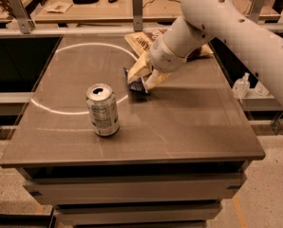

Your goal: Move rxbar blueberry near 7up can

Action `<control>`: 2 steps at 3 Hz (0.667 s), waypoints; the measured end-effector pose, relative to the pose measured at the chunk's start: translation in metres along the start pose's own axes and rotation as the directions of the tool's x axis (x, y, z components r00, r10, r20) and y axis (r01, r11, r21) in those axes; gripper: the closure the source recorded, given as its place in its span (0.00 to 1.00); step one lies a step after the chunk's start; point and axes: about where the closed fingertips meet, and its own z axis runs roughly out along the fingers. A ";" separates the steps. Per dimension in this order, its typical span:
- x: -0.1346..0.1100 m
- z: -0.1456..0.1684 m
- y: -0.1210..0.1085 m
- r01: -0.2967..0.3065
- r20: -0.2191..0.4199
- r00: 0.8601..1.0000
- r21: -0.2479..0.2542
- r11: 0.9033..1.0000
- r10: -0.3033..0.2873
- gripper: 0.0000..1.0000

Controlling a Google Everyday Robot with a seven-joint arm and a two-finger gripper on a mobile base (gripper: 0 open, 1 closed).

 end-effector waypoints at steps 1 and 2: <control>-0.018 -0.008 0.008 -0.005 0.025 1.000 -0.007 1.000 0.005 1.00; -0.034 -0.006 0.008 -0.003 0.082 0.997 0.003 1.000 0.002 1.00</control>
Offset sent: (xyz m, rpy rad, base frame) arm -0.0540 -0.0155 -0.0067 -0.0062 0.1265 0.0810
